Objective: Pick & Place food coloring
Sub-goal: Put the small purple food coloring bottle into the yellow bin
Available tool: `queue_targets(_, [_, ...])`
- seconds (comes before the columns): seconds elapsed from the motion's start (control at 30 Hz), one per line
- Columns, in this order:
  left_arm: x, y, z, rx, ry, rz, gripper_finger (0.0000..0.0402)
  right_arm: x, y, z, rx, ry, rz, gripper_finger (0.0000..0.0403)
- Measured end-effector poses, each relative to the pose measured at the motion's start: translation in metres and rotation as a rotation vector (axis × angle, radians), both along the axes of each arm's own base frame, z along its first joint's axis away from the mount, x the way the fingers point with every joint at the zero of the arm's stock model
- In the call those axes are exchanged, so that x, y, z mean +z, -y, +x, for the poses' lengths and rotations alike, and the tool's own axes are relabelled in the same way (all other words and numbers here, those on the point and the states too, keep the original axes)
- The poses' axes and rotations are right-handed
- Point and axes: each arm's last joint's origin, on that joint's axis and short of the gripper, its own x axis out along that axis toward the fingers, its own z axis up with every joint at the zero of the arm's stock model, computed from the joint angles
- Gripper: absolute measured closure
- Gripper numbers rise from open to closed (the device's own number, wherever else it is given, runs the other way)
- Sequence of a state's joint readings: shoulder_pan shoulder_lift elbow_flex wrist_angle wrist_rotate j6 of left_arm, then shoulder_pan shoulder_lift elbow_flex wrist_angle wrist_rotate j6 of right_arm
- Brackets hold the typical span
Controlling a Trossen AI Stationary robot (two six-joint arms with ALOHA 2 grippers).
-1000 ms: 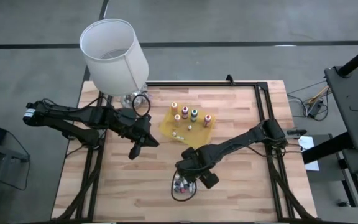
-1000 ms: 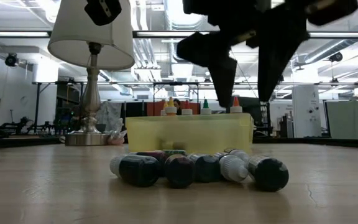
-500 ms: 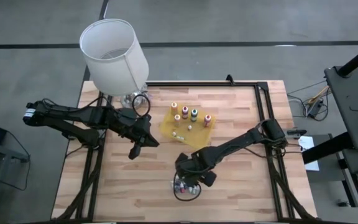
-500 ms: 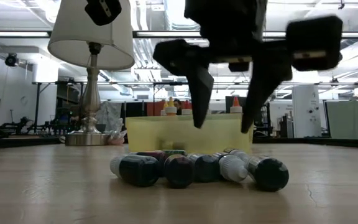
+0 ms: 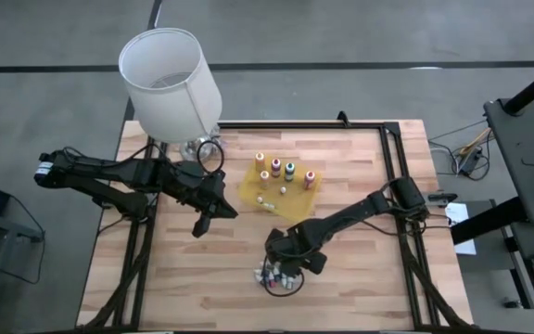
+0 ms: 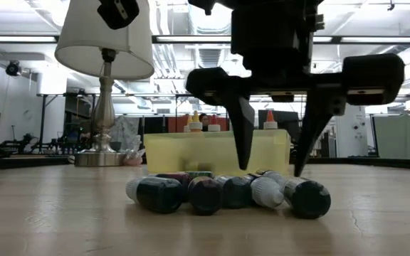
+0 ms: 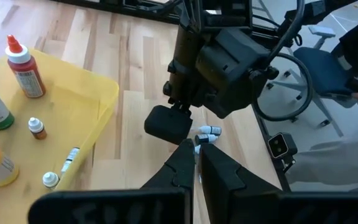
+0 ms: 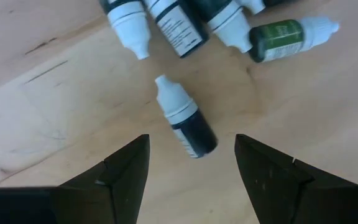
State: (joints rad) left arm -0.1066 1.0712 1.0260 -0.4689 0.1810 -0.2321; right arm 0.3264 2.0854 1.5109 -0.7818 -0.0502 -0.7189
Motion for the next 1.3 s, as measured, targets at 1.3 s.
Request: queue_targets(1.3, [0.0,-0.001,0.0,0.023,0.002,0.013,0.0401,-0.014,0.0,-0.004,-0.012,-0.007,0.072,0.0314])
